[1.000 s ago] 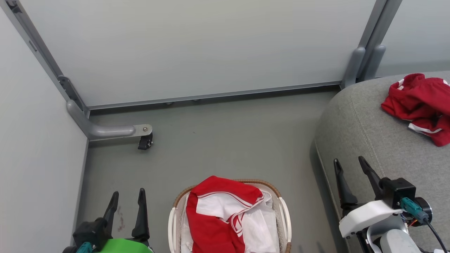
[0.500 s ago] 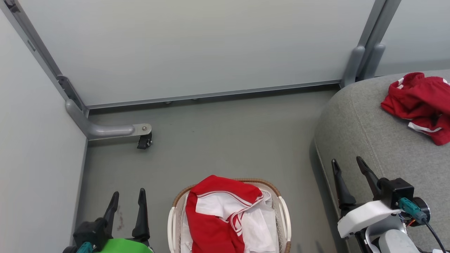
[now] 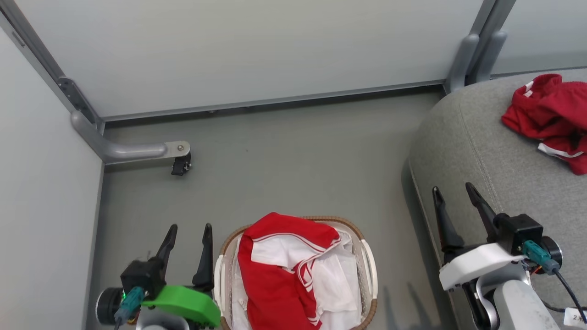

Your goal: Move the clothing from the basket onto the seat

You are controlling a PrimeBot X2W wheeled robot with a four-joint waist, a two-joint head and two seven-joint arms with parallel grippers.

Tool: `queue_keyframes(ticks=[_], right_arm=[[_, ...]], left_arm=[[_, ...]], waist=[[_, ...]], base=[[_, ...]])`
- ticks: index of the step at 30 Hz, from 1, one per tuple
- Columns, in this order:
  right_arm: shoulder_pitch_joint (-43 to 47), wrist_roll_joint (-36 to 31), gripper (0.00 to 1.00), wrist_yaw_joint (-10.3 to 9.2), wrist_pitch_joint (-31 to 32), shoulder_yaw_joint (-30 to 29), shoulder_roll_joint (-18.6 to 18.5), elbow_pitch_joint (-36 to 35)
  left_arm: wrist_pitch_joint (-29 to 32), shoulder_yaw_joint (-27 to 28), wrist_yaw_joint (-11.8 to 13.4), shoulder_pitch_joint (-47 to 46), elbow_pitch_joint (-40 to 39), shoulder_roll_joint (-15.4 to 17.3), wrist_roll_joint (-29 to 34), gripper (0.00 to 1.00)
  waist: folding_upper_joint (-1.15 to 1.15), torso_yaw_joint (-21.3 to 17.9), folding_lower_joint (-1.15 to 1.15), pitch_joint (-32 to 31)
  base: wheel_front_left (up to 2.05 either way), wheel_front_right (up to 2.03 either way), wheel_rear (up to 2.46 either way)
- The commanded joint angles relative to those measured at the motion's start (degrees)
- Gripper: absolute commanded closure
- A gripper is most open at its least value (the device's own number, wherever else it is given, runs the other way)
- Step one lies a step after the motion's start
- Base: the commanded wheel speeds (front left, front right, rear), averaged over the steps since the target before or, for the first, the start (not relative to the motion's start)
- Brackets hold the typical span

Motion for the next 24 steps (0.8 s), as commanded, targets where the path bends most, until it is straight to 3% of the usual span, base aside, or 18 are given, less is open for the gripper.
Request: queue_keyframes(ticks=[1, 12, 24], right_arm=[[-1.3, -0.4, 0.00, -0.08, -0.1, -0.3, -0.2, -0.5], [-10.2, -2.2, 0.00, -0.08, -0.1, -1.8, -0.2, -5.5], [-16.9, 1.6, 0.00, -0.08, -0.1, 0.4, -0.2, -11.2]], left_arm=[[-0.1, -0.8, -0.3, -2.5, 0.8, 0.1, 0.4, 0.00], [-0.1, -12.3, -0.2, -15.9, 11.1, 0.2, -0.4, 0.00], [0.0, -23.8, -0.3, -27.5, 28.7, 0.3, 2.3, 0.00]], waist=[[0.00, -0.8, 0.00, 3.1], [0.00, -5.3, 0.00, 18.9], [0.00, -11.9, 0.00, 33.9]], base=[[0.00, 0.00, 0.00], [0.00, 0.00, 0.00], [0.00, 0.00, 0.00]])
